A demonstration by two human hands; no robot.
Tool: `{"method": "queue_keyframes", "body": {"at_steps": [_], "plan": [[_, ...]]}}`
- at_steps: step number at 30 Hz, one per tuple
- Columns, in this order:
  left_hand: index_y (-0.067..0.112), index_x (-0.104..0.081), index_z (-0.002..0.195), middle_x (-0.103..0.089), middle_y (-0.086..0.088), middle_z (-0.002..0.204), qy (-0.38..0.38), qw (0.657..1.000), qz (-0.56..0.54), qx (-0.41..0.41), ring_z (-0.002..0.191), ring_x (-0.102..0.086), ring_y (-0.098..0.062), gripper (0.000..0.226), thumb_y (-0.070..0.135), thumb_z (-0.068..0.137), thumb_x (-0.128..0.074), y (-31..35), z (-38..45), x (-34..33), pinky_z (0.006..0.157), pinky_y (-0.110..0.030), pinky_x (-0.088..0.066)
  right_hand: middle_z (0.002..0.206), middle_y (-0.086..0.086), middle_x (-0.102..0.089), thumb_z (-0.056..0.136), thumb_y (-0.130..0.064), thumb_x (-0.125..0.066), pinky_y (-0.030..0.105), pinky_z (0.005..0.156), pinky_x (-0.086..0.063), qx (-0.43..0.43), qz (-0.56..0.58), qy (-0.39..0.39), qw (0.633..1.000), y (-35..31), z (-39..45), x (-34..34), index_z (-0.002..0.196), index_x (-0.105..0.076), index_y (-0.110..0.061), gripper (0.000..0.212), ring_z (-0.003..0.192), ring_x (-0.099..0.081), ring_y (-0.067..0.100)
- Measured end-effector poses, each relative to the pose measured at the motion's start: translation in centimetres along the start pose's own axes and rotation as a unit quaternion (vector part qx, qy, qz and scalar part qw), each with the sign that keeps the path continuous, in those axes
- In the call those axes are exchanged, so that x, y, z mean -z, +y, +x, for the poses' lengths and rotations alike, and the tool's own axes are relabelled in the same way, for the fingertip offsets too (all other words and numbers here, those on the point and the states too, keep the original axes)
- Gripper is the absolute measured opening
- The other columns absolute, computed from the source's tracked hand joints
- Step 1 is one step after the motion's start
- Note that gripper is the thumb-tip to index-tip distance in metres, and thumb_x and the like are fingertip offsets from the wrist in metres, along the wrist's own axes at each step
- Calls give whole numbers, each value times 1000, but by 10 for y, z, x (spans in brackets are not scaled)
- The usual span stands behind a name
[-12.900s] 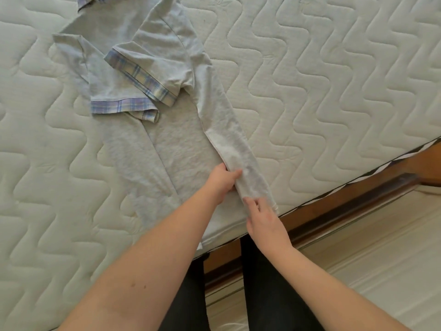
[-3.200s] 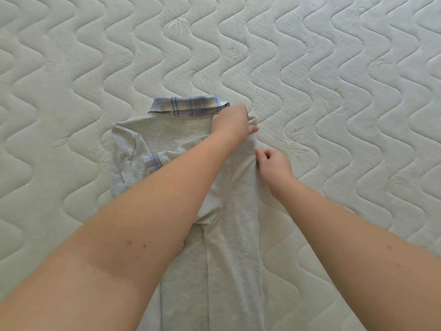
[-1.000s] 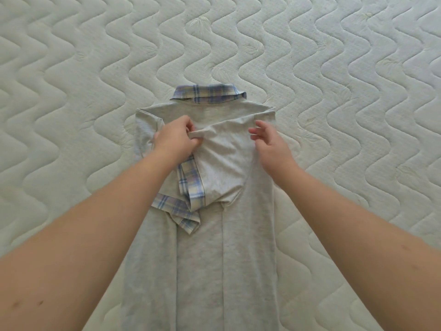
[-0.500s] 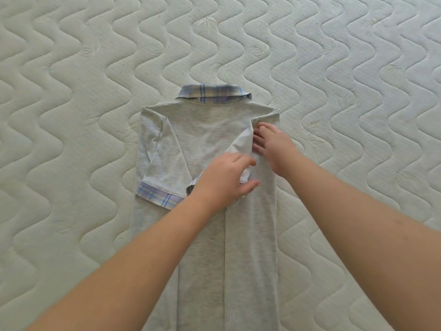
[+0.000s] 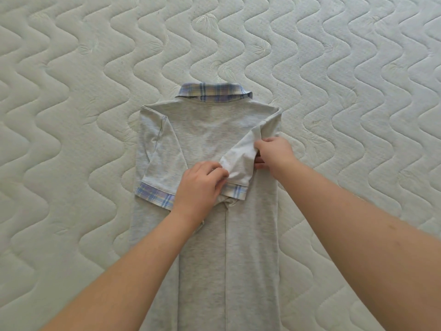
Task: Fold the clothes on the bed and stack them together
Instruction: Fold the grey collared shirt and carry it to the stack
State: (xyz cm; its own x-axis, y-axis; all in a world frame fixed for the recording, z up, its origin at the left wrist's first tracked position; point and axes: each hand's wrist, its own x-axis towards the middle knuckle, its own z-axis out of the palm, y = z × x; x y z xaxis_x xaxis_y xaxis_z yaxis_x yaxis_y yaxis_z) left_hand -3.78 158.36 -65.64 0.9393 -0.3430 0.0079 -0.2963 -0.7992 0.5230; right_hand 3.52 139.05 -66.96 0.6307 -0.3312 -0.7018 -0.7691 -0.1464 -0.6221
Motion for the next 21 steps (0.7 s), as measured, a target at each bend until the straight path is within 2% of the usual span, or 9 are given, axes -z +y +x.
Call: {"method": "queue_keyframes", "body": {"at_steps": [4, 6, 8, 10, 11, 13, 15, 17, 21], "plan": [[10, -73, 94, -68, -5, 109, -14, 1000, 17, 7, 102, -63, -28, 10, 18, 88, -72, -3, 0, -2, 83, -46, -50, 68, -1, -73, 89, -55, -59, 42, 75, -60, 68, -95, 68, 991, -9, 11, 5, 75, -67, -18, 41, 66, -72, 19], [9, -72, 89, -66, -8, 113, -24, 999, 39, 13, 107, -62, -30, 11, 19, 86, -73, -2, 2, -5, 87, -45, -47, 73, 0, -73, 88, -57, -59, 42, 79, -58, 88, -118, 86, 985, -19, 17, 2, 77, -68, -20, 39, 74, -71, 20], [8, -69, 83, -66, -10, 117, -28, 998, 56, 7, 110, -61, -32, 14, 21, 84, -75, 3, 5, -9, 89, -45, -47, 70, 0, -70, 88, -54, -61, 39, 76, -58, 99, -133, 79, 983, -27, 21, -4, 70, -66, -22, 38, 69, -69, 19], [7, -67, 83, -65, -12, 121, -30, 997, 72, -12, 115, -60, -34, 19, 24, 82, -76, 7, 10, -15, 94, -47, -46, 78, 2, -72, 90, -46, -61, 32, 73, -55, 107, -175, 87, 975, -33, 26, -7, 72, -68, -19, 33, 71, -67, 21], [8, -68, 89, -63, -13, 125, -31, 996, 76, -24, 118, -58, -34, 22, 26, 81, -76, 8, 13, -19, 97, -47, -45, 89, 2, -74, 91, -40, -59, 29, 73, -52, 111, -187, 96, 971, -35, 29, -7, 78, -70, -19, 26, 77, -66, 21], [12, -64, 123, -52, -11, 144, -60, 993, 92, -41, 135, -47, -30, 42, 36, 88, -67, 10, 16, -30, 111, -46, -35, 104, -1, -72, 93, -32, -56, 24, 76, -45, 123, -179, 98, 971, -35, 34, -4, 94, -73, -20, 21, 90, -65, 19], [18, -31, 153, -22, -3, 163, -110, 982, 143, -53, 151, -16, -21, 62, 48, 100, -40, 8, 13, -42, 123, -41, -8, 107, -2, -71, 96, -33, -57, 24, 79, -40, 152, -179, 90, 968, -31, 36, 1, 104, -72, -20, 22, 99, -63, 17], [21, -4, 158, 3, 3, 165, -146, 972, 179, -50, 151, 11, -15, 65, 52, 101, -12, 2, 7, -54, 121, -36, 12, 108, -3, -70, 95, -35, -59, 27, 80, -41, 195, -212, 97, 953, -24, 38, 5, 104, -72, -21, 21, 100, -63, 17], [24, -2, 157, 6, 4, 164, -142, 970, 191, -53, 150, 12, -15, 63, 50, 101, -5, -6, 2, -66, 121, -37, 10, 97, -9, -62, 89, -37, -67, 30, 73, -38, 237, -232, 131, 934, -15, 45, 2, 94, -59, -22, 17, 86, -55, 12]]}}
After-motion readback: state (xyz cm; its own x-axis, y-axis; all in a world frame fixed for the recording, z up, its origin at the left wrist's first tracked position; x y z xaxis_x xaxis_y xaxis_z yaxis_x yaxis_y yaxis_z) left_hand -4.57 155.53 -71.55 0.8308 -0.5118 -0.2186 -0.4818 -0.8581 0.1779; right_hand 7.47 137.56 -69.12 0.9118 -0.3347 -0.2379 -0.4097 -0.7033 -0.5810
